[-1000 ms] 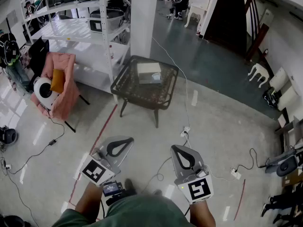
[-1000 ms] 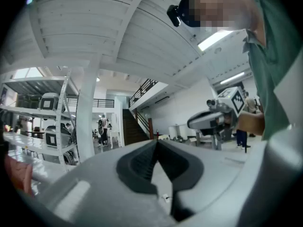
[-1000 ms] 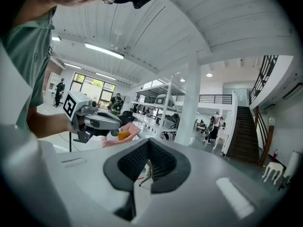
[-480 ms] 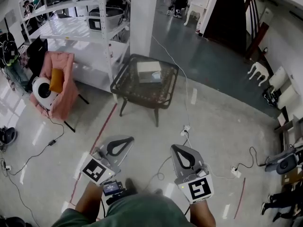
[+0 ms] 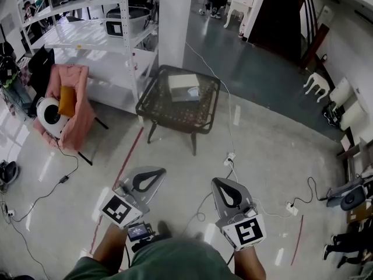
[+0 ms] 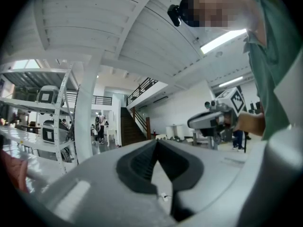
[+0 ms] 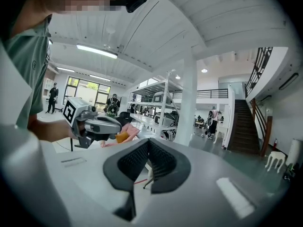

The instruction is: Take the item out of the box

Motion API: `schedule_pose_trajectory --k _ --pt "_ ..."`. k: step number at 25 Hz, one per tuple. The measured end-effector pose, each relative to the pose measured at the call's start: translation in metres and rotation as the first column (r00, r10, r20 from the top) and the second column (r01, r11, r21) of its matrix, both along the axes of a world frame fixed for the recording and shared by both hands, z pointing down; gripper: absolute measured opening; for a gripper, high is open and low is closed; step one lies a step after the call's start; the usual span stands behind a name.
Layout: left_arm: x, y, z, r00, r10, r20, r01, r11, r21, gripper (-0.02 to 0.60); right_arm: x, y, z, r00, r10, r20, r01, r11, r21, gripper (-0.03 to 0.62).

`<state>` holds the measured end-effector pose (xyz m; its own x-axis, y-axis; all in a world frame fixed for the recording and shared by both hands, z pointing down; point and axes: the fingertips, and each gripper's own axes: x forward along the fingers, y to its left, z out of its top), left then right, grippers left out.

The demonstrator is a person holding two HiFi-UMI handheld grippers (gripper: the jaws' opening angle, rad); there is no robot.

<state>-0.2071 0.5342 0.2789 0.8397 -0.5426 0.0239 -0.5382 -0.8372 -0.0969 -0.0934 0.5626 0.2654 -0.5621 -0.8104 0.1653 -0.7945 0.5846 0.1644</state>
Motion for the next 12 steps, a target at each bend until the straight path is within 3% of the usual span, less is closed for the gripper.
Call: schedule_pose_trajectory --k 12 --pt "-0.027 -0.038 0.005 0.999 0.021 -0.024 -0.022 1.000 -0.011 -0.002 -0.013 -0.036 0.001 0.997 0.076 0.027 -0.076 0.997 0.006 0.006"
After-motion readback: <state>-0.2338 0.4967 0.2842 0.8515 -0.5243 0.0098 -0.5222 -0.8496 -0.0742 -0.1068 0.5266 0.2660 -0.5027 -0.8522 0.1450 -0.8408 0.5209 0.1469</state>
